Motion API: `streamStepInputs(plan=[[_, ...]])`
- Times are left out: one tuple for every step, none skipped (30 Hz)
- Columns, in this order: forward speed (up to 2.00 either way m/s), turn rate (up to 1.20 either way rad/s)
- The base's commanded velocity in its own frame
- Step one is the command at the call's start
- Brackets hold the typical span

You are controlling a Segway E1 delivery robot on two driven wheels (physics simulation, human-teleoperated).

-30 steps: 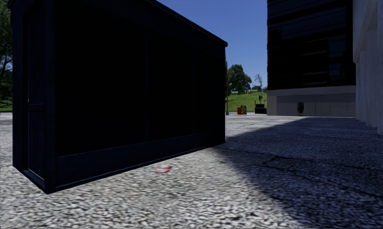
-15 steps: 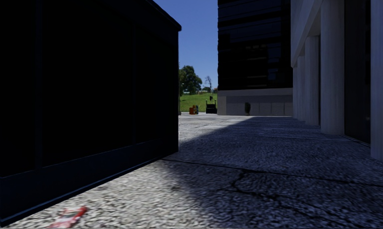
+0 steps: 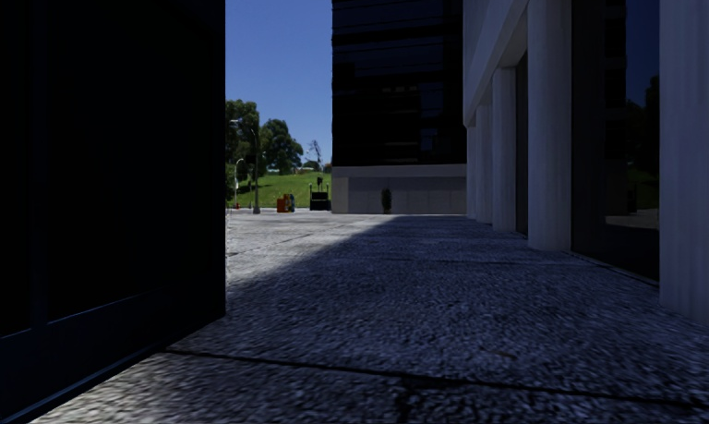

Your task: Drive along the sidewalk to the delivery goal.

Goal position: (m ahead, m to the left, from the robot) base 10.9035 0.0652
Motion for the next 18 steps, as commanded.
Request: streamStepInputs(plan=[[2.0,0.0],[2.0,0.0],[2.0,0.0],[2.0,0.0],[2.0,0.0],[2.0,0.0],[2.0,0.0],[2.0,0.0],[2.0,0.0],[2.0,0.0],[2.0,0.0],[2.0,0.0],[2.0,0.0],[2.0,0.0],[2.0,0.0],[2.0,0.0],[2.0,0.0],[2.0,0.0]])
